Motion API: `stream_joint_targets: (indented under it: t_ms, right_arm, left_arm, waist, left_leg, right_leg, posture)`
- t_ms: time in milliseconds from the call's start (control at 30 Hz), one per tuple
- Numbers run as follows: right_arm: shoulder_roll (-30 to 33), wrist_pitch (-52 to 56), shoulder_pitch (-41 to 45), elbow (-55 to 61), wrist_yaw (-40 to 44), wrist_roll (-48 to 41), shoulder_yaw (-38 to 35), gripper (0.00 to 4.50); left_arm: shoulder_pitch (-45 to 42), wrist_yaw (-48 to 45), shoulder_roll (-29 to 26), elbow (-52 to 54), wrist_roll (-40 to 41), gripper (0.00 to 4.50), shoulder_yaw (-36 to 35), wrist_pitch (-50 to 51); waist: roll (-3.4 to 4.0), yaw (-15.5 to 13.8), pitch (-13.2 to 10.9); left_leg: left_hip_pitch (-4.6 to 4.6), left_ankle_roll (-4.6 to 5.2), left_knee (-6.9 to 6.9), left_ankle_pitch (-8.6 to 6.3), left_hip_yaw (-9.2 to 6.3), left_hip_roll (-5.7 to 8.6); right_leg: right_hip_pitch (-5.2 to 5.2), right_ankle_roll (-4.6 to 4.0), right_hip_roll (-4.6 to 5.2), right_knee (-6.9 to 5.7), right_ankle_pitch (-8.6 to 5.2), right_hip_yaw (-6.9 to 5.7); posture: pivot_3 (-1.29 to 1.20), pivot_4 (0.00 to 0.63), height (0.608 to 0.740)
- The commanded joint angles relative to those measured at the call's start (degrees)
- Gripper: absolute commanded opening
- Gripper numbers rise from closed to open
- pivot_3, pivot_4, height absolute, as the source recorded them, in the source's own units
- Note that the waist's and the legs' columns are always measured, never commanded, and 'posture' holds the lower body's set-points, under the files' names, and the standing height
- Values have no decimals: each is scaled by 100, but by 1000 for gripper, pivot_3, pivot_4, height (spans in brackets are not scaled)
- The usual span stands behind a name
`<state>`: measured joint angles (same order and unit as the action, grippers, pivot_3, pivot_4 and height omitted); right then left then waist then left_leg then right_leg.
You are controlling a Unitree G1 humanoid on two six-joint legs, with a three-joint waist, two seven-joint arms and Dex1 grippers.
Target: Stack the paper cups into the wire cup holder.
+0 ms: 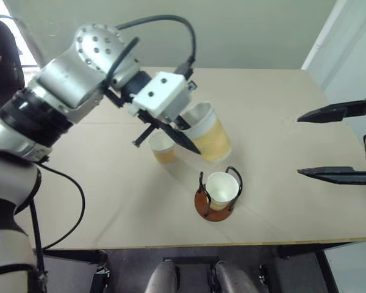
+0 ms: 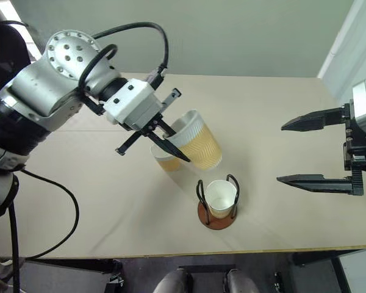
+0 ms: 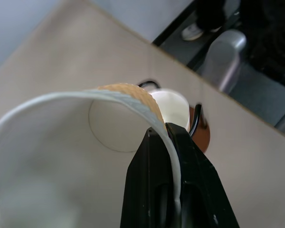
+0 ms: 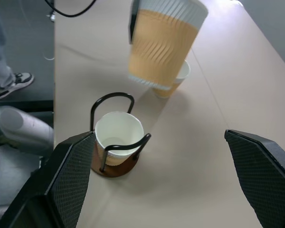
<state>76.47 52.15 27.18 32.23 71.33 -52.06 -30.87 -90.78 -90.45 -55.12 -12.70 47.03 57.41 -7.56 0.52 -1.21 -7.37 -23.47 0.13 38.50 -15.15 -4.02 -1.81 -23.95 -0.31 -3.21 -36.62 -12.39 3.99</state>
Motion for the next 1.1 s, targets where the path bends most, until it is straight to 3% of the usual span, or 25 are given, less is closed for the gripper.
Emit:
stream_joint_targets:
  t_ms: [33,267,567,833,933,1100]
  right_arm:
    - [91,269,-60,302,-275,-289,-569,4500]
    - [199,764,-309,624,-541,-647,-1201,4500]
    - [287,1074,-484,821,-797,-939,-1610,4500]
    - [303,1009,-628,851,-860,-972,-1673,4500]
    - [302,968,-649,862,-870,-983,-1659,4500]
    - [307,893,-701,820,-804,-931,-1644,4500]
  left_arm:
    - [-267,-205,137,-129,169,14,474,-446]
    - [-489,-205,650,-419,-9,14,1366,-1034]
    - [-472,-205,1198,-1001,-309,14,1479,-1382]
    - [-401,-205,1246,-980,-229,14,1452,-1349]
    - [-351,-205,1240,-927,-175,642,1381,-1254]
    - [-259,-205,1149,-770,-172,2433,1288,-1187]
  waist:
    - [4,-1,0]
    - [7,-17,-2]
    - [12,-34,-3]
    - [14,-40,-2]
    - [15,-41,-2]
    - [17,-44,-1]
  left_leg:
    - [1,6,1,-4,3,3]
    - [-11,35,34,-21,17,14]
    - [-24,67,71,-41,29,27]
    - [-29,71,74,-43,22,43]
    - [-30,79,76,-48,19,55]
    - [-28,88,80,-53,25,67]
  right_leg:
    - [2,5,6,4,-3,0]
    - [9,33,22,3,-12,5]
    - [10,62,35,0,-7,9]
    - [9,82,40,-6,-17,23]
    - [9,94,44,-12,-21,38]
    - [9,105,47,-12,-19,51]
  posture:
    - [0,150,740]
    - [0,150,740]
    - [0,150,740]
    - [0,150,740]
    - [0,150,740]
    - [0,150,740]
